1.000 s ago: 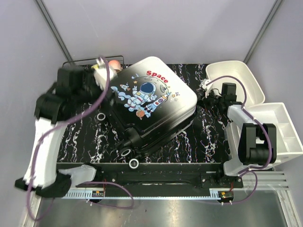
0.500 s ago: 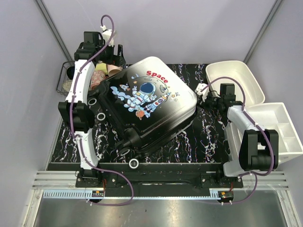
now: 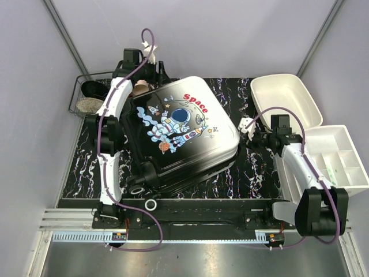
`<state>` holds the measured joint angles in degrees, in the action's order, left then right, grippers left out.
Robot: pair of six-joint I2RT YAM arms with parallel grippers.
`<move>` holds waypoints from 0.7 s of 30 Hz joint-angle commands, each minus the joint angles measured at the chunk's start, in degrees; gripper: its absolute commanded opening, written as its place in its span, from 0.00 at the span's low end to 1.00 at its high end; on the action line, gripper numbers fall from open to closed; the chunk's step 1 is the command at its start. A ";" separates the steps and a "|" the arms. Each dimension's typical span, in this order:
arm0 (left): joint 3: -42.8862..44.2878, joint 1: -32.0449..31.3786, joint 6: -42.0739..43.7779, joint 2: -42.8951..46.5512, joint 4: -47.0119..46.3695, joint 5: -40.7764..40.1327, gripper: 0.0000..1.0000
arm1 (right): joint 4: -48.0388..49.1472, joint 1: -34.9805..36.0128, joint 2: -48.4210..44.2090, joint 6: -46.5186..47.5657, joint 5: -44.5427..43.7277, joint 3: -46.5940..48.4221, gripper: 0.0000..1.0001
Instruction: Open, take out, and arrange the luggage
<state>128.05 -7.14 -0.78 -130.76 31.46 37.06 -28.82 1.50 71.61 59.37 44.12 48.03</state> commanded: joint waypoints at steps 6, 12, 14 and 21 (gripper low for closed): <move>2.27 -10.36 8.60 -0.21 16.26 8.39 0.69 | -12.58 2.02 -8.77 -4.44 5.02 -5.76 0.00; 1.43 3.40 2.12 14.87 13.97 5.39 0.89 | -12.40 1.93 -11.40 -6.20 1.85 -5.76 0.00; -3.22 7.03 -2.09 24.43 14.24 7.50 0.91 | -11.10 2.02 -13.50 -7.86 1.32 -6.02 0.00; -37.58 25.40 -2.66 53.13 16.42 7.23 0.99 | -9.24 2.02 -16.77 -8.05 -1.75 -8.04 0.00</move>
<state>101.21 14.44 -2.22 -91.81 43.81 41.43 -35.35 2.57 56.93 53.28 41.15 41.10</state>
